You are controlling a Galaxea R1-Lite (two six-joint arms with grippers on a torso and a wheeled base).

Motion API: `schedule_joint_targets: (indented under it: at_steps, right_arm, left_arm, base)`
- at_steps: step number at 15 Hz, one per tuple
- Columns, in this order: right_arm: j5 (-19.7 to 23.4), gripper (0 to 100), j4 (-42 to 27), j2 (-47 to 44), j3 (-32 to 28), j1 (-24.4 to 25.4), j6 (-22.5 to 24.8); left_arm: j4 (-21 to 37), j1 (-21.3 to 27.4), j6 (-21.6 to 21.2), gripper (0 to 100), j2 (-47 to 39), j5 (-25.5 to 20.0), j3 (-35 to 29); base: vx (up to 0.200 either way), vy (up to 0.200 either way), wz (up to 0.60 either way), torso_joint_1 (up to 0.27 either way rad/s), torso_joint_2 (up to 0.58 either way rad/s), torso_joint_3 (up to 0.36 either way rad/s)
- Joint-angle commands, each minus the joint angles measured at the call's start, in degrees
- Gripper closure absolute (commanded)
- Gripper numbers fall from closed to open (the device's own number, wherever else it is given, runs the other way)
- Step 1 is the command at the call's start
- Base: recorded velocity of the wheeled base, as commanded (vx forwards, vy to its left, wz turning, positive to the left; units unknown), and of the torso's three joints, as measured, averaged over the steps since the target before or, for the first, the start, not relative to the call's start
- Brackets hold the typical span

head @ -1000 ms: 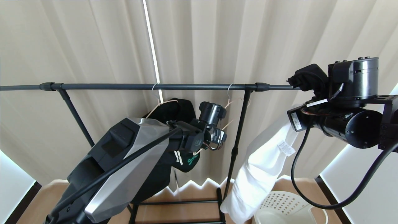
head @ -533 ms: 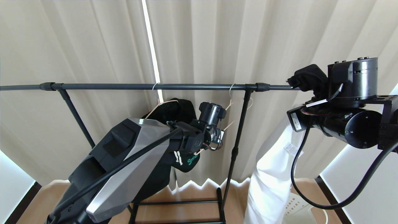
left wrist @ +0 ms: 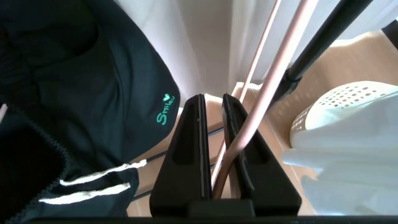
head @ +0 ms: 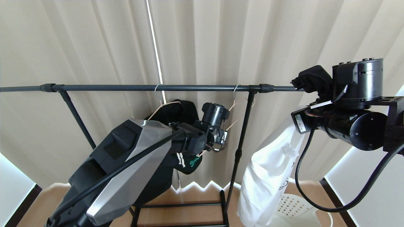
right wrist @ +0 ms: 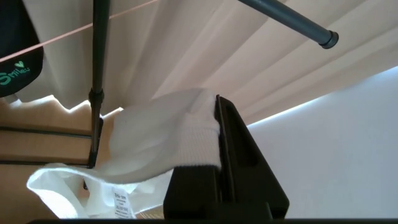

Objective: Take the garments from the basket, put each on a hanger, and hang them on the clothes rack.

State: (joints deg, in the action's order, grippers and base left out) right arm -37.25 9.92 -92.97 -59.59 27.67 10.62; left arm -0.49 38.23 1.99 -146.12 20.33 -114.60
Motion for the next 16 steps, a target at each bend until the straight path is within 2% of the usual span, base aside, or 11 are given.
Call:
schedule_joint_targets:
  at_steps: [1, 4, 11, 16]
  right_arm:
    - [-0.01, 100, 0.01, -0.02, 0.00, 0.01, 0.02]
    - [-0.01, 100, 0.01, 0.07, 0.00, 0.01, 0.02]
    - [-0.01, 100, 0.01, 0.24, 0.00, 0.01, 0.02]
    - [-0.01, 100, 0.01, 0.33, 0.09, -0.07, 0.02]
  left_arm:
    - [-0.04, 0.00, 1.00, 100, 0.75, 0.06, 0.01]
    - [0.14, 0.00, 3.73, 100, 1.62, 0.06, 0.01]
    - [0.31, 0.53, 4.60, 100, 4.35, 0.76, 0.01]
    - [0.14, 0.53, 4.60, 100, 6.81, 1.38, 5.18]
  base:
    - [0.000, 0.000, 0.00, 0.000, 0.00, 0.000]
    - [0.000, 0.000, 0.00, 0.000, 0.00, 0.000]
    - [0.000, 0.000, 0.00, 0.000, 0.00, 0.000]
    - [0.000, 0.000, 0.00, 0.000, 0.00, 0.000]
